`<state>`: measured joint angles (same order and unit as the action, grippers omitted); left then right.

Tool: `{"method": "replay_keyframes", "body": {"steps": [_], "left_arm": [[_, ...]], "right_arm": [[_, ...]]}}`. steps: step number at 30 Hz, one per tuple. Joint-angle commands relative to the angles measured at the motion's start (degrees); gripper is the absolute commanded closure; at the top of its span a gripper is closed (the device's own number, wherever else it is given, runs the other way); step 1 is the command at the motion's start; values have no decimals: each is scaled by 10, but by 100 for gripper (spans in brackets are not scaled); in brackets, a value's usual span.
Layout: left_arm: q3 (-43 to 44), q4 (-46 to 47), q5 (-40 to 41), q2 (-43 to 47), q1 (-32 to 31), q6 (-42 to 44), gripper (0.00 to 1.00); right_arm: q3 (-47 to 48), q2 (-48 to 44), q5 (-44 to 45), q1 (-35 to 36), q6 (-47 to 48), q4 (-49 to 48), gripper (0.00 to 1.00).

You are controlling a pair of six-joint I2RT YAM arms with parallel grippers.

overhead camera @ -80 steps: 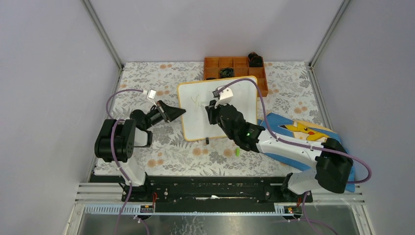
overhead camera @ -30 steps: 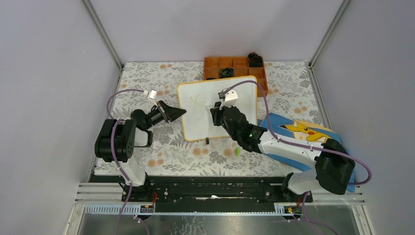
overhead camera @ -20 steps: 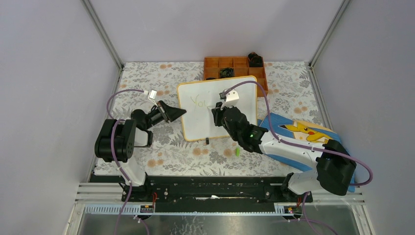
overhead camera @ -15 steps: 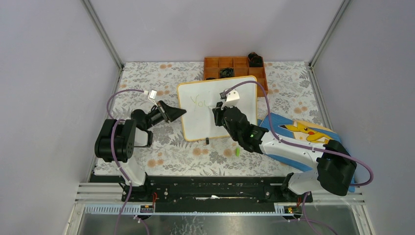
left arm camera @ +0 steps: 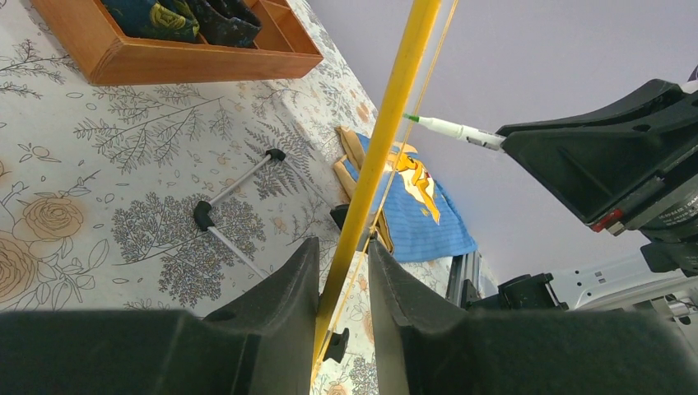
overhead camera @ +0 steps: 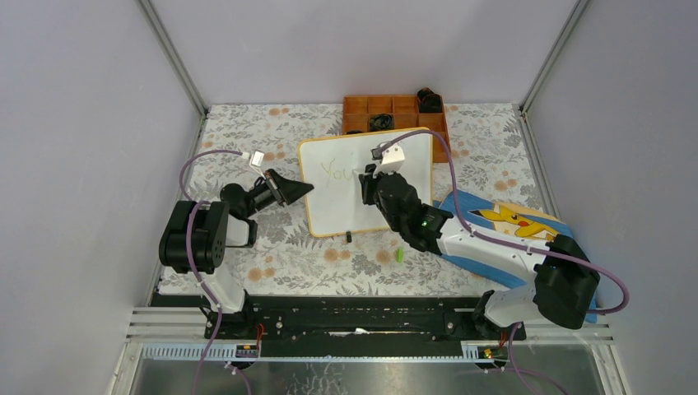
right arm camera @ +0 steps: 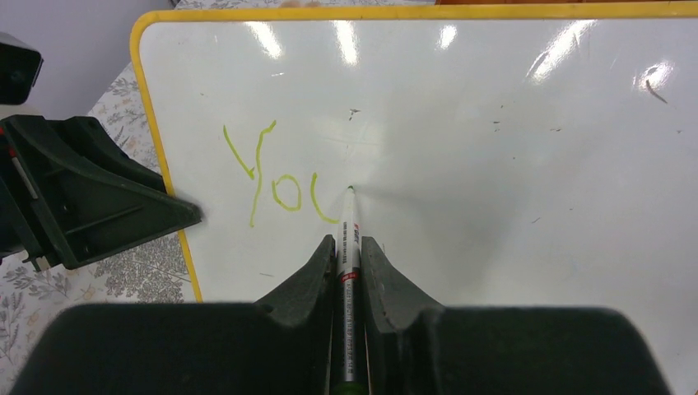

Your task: Write a sentence on the whiteboard

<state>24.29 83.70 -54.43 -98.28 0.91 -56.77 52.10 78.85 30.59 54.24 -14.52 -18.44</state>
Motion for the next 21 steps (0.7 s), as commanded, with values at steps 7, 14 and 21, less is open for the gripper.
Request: {"method": "replay_keyframes", "body": {"steps": [7,14,21], "left_arm": [[3,14,-9,13,-7,13,66],[3,14,-9,13,-7,13,66],[3,14,-9,13,-7,15,66]], "right_arm": [[50,20,15,-14,17,-8,100],[53,18,11,-15,17,-5,100],[8,-52,7,-15,0,3,100]]}}
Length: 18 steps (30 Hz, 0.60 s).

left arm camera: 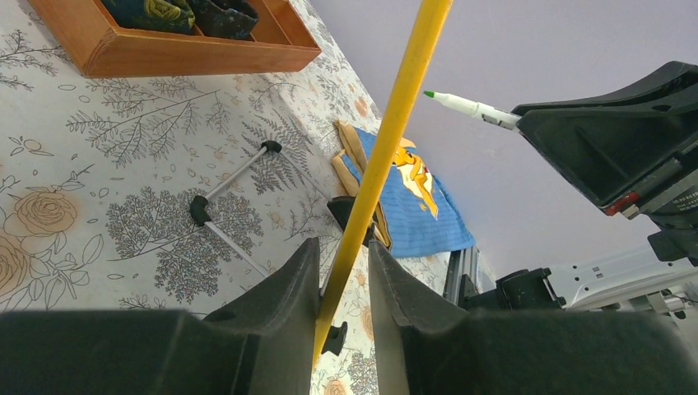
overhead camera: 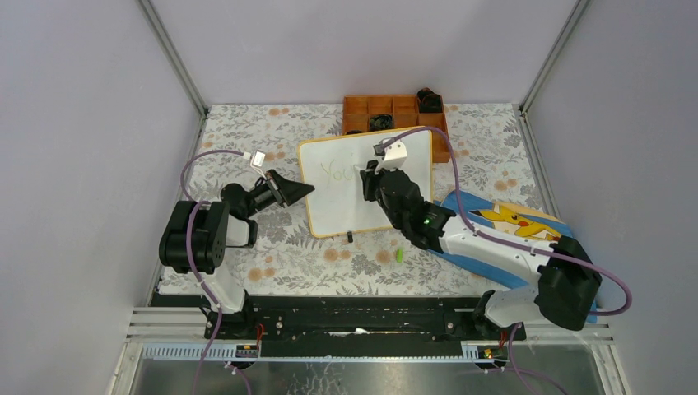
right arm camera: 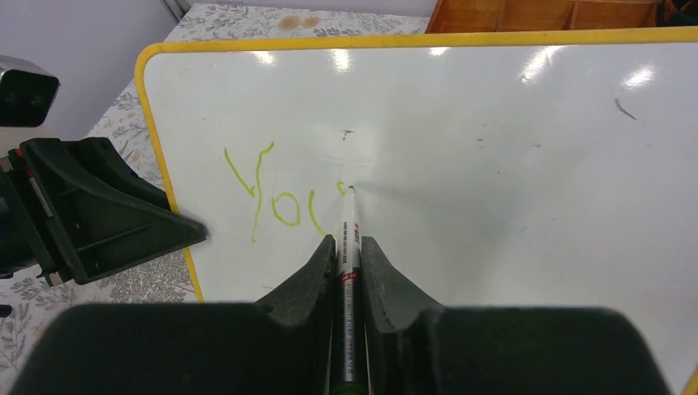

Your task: Write a sentence on the whiteboard

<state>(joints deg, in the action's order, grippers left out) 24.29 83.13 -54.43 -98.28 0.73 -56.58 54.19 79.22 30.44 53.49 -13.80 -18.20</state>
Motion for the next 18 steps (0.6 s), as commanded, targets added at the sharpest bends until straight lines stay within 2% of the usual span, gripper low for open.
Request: {"method": "replay_keyframes", "body": {"steps": [1,9,18], "left_arm": [[4,19,-9,13,-5,12,66],[2,16,-9,17,-5,14,62],[2,8,-9,20,-5,19,62]], "right_arm": [[-20,-66,12,-8,-7,3,100],[-35,-92,27,-31,-16,19,100],[-19,-66,20,-37,-15,4,100]]}}
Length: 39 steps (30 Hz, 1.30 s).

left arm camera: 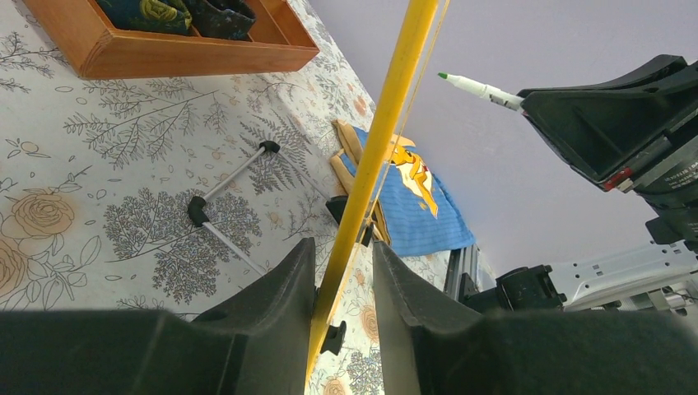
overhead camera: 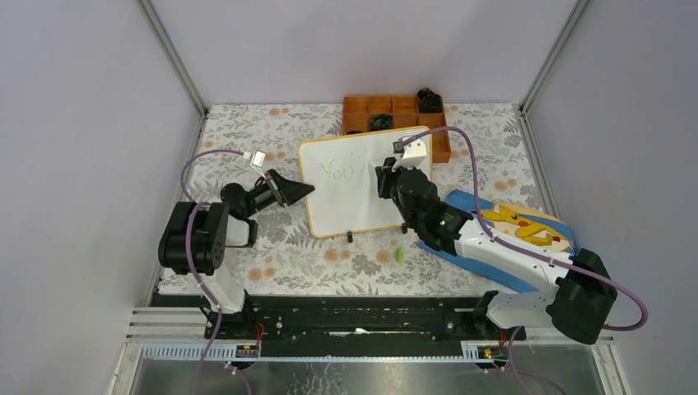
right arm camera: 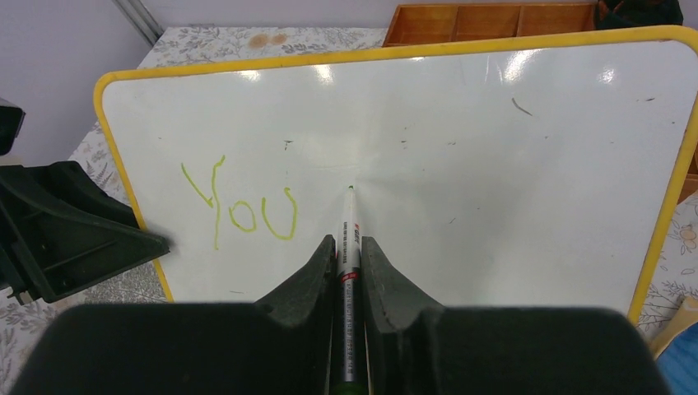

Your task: Write a sentence on the whiteboard

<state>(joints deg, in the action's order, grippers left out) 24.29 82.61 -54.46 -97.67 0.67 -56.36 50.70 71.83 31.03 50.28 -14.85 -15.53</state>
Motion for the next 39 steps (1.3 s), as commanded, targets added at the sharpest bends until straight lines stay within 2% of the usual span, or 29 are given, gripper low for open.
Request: {"method": "replay_keyframes", "body": {"steps": [1,19,30,39], "left_arm": [[2,13,-9,14,-5,17,62],[4,8,-9,14,-4,20,62],[4,4,-9,13,-4,22,62],[4,1,-9,12,-5,23,62]], "right_arm": [[19,11,14,-6,-3,-23,100],[39,48,-21,-11,-1,-26,100],[1,33,-46,-11,-24,-2,100],[-28,6,-24,-11,-30,17,100]]}}
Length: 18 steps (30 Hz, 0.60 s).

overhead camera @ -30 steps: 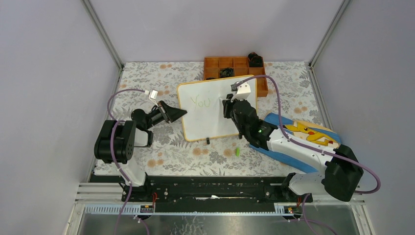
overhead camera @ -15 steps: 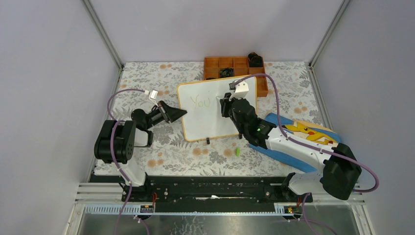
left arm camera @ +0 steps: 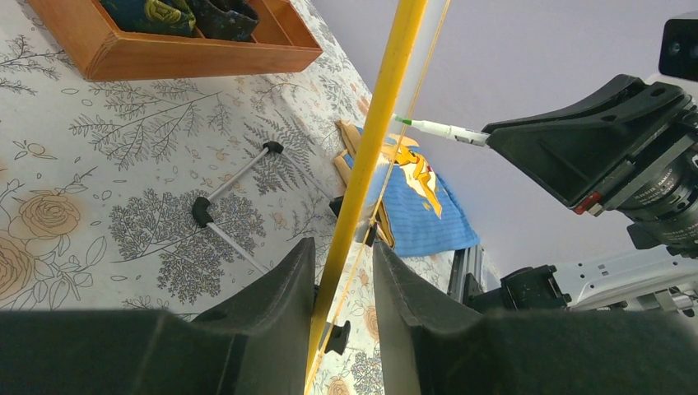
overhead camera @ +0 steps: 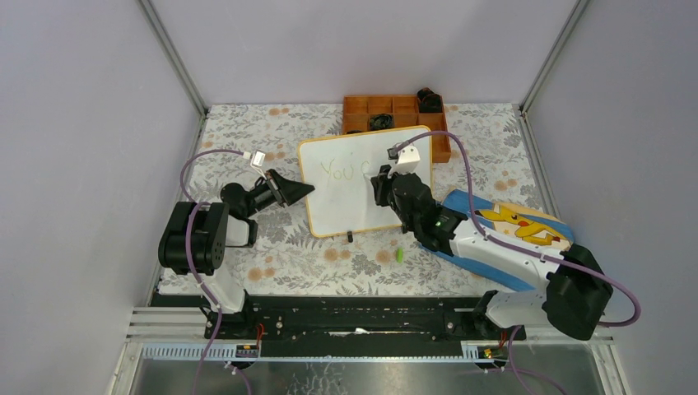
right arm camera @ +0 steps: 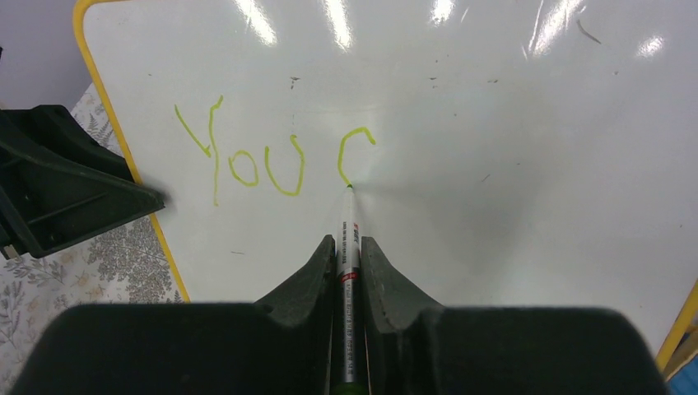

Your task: Write a sentence on the whiteboard

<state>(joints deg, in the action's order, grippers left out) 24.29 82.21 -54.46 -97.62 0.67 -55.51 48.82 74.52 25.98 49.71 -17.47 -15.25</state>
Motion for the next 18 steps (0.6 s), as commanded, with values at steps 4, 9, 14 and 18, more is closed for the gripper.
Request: {"method": "replay_keyframes", "body": {"steps": [4,9,14,18], "left_arm": [[4,2,-10,12,-13,17,62],[4,0,-10,14,-17,18,62],[4,-1,-10,16,-17,19,62],[5,-1,-10,16,-18,19,62]], "right_arm": [[-8,-30,56,-6,0,23,100],[4,-31,75,-11,1,24,100],[-6,-60,66,-11,4,2,100],[-17,-87,64,-11,9,-7,100]]}}
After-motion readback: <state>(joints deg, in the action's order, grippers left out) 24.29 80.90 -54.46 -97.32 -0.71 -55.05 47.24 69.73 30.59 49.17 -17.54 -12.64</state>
